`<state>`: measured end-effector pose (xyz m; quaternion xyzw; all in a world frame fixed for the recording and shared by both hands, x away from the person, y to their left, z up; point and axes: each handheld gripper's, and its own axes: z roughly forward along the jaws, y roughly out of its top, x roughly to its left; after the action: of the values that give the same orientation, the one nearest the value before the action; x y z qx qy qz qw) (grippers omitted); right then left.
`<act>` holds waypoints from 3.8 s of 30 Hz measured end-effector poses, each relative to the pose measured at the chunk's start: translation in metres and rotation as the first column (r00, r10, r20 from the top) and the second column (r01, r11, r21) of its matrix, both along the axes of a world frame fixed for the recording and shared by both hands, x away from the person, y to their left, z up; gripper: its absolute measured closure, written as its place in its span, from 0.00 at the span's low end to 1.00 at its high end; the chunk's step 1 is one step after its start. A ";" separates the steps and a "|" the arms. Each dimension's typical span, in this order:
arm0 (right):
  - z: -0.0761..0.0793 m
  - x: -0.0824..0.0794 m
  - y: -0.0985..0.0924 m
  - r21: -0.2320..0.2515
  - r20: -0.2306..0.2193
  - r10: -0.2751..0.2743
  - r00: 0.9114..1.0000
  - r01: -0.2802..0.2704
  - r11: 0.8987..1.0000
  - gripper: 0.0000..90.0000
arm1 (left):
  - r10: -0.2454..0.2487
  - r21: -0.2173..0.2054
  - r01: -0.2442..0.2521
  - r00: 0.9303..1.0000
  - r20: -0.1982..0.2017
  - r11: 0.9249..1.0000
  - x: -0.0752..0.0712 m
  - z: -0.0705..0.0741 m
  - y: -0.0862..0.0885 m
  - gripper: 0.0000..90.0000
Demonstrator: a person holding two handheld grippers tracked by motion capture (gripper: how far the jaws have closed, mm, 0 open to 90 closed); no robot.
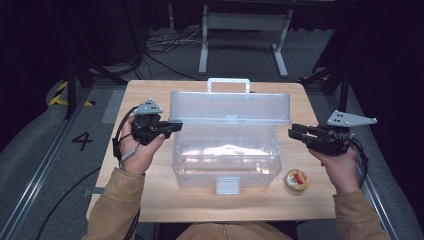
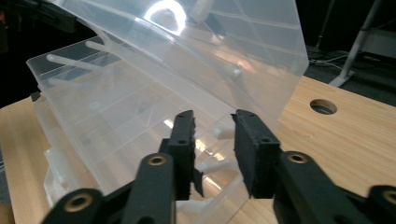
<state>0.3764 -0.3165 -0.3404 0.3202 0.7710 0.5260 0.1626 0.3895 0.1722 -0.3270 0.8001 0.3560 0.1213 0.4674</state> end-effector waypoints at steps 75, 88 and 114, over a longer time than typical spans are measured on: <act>0.009 0.023 0.071 0.048 0.319 -0.467 0.825 0.479 0.877 0.83 | -0.013 -0.023 0.014 0.999 0.036 1.000 0.009 0.008 0.000 0.85; 0.011 0.036 0.072 0.093 0.288 -0.498 0.818 0.493 0.865 0.84 | -0.036 -0.028 0.036 0.999 0.004 0.999 -0.001 0.004 0.006 0.83; 0.019 0.054 0.071 0.052 0.283 -0.482 0.829 0.488 0.871 0.85 | -0.194 0.077 0.196 0.980 -0.039 0.977 -0.048 0.011 -0.006 0.76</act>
<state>0.4308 -0.2451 -0.3209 0.4237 0.6386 0.4993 0.4042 0.3411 0.1665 -0.3159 0.8512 0.2777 0.0768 0.4387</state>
